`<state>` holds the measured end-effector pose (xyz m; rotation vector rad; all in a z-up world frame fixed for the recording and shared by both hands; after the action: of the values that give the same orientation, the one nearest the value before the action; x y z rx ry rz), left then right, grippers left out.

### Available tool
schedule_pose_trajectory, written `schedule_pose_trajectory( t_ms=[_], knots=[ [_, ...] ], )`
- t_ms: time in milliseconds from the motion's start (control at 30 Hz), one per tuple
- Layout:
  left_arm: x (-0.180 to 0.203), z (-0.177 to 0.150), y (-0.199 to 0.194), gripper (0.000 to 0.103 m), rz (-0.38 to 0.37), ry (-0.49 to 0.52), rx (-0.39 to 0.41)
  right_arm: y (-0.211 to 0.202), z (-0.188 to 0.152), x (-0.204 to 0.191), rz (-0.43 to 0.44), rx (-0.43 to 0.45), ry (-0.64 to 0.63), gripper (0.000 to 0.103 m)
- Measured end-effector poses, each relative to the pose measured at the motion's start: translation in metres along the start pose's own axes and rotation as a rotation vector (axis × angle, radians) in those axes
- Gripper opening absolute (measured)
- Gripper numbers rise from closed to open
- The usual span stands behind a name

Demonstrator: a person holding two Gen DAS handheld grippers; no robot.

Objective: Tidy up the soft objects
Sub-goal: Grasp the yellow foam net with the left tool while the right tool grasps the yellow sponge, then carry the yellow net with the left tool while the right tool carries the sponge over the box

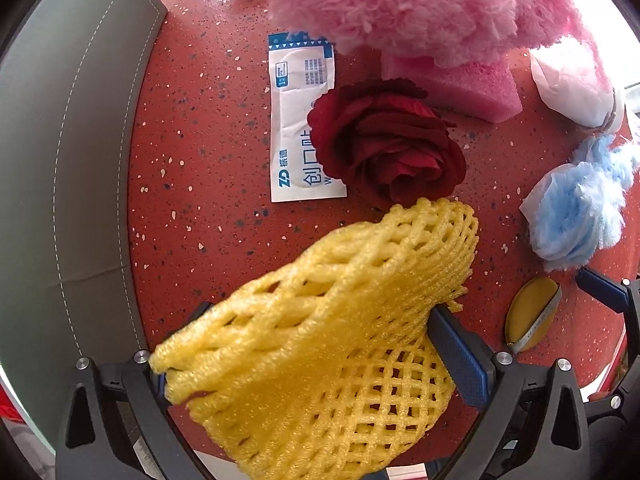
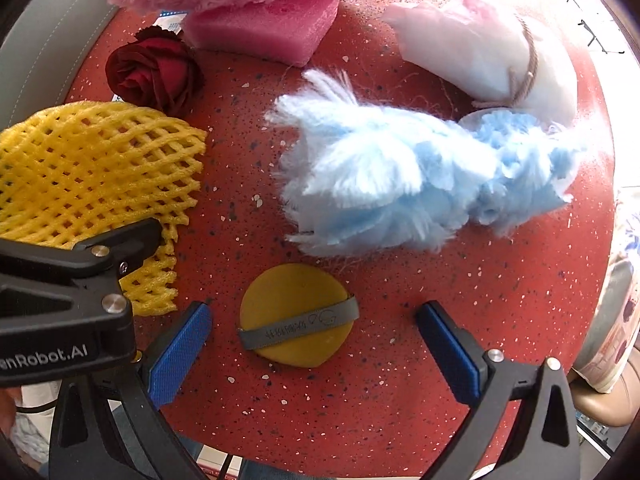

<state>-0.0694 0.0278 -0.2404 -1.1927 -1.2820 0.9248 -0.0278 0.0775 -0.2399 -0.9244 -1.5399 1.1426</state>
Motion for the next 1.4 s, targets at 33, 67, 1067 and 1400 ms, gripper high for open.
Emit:
schedule_pose_trajectory(
  t_ms=[33,67,1067,1400],
  knots=[
    [0.0,-0.001,-0.001,0.103,0.0,0.001,0.001,0.002,0.001,0.005,0.001,-0.004,0.003,0.103],
    [-0.001,-0.002,-0.001,0.103,-0.001,0.001,-0.001,0.001,0.002,0.004,0.0,-0.007,0.003,0.103],
    [0.015,-0.016,-0.055,0.025,-0.152,0.177,-0.046,-0.01,0.007,0.081,0.151,-0.104,0.232,0.05],
    [-0.004,-0.005,-0.048,0.093,-0.165,0.096,0.035,-0.02,-0.023,0.122,0.185,-0.135,0.351,0.05]
  ],
)
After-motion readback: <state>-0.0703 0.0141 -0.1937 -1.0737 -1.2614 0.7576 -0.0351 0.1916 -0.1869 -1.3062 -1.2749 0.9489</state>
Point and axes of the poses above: each gripper's, at about its wrist camera, not at the fingertips, and y roughly the way its jaws point, x to its right, z to its top, the point moved 3 cm from there along y, roughly the way its jaws point, and after that the axes turned 11 degrees about -z, right-handed, at the moved point
